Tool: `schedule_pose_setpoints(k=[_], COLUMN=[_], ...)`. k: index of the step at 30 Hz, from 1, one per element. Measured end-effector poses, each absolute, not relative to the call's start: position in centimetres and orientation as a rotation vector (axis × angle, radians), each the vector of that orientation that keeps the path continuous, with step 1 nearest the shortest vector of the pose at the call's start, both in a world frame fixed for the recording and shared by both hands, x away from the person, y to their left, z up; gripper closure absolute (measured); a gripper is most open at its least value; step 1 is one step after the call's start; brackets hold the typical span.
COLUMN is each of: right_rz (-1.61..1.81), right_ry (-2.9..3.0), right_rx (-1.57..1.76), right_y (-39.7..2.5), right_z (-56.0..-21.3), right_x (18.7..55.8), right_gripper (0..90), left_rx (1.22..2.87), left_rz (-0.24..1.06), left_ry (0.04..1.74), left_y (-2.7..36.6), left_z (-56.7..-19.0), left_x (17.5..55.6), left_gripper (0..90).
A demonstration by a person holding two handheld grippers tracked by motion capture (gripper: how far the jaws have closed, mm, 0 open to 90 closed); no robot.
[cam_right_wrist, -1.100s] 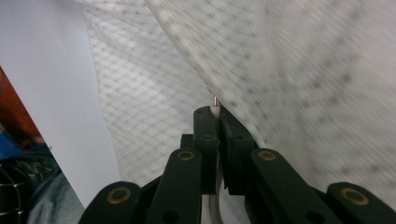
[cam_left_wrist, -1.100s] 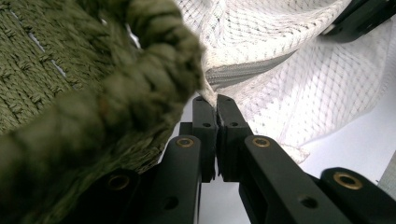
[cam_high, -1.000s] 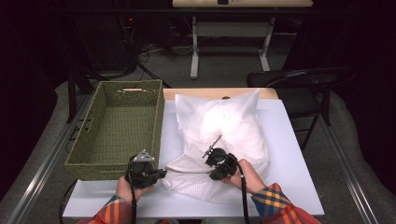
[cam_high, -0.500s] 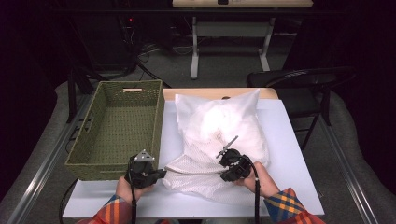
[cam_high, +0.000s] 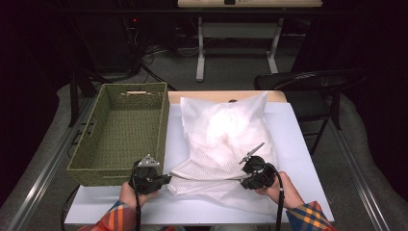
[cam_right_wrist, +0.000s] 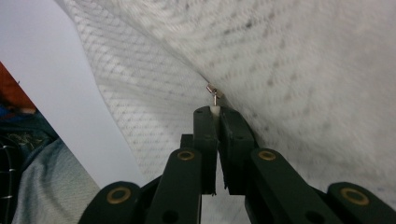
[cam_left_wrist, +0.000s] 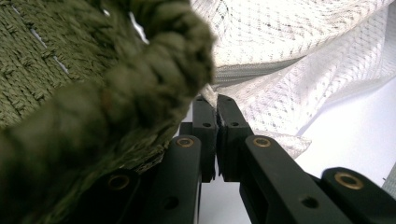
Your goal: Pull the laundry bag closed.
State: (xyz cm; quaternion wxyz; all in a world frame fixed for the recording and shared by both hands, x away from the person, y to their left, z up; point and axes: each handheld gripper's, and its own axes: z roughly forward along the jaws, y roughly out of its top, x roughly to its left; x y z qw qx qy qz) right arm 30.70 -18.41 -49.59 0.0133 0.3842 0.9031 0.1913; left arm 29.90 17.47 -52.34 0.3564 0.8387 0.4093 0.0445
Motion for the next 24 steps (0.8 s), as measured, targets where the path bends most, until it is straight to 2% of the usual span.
schedule_pose_setpoints(k=[13, 24], right_rz=[0.608, 0.599], right_ry=[2.799, 2.771], right_rx=[1.234, 1.257], right_y=[-20.4, -21.3], right_z=[-49.7, -49.5], right_x=[29.5, 29.1], right_gripper=[86.4, 86.4], left_rx=[2.176, 2.172], left_rz=[0.093, 0.128], left_ry=[1.061, 1.066], left_y=[17.5, 17.5], left_z=[-52.4, -52.3], left_x=[29.7, 29.3], left_gripper=[87.4, 87.5])
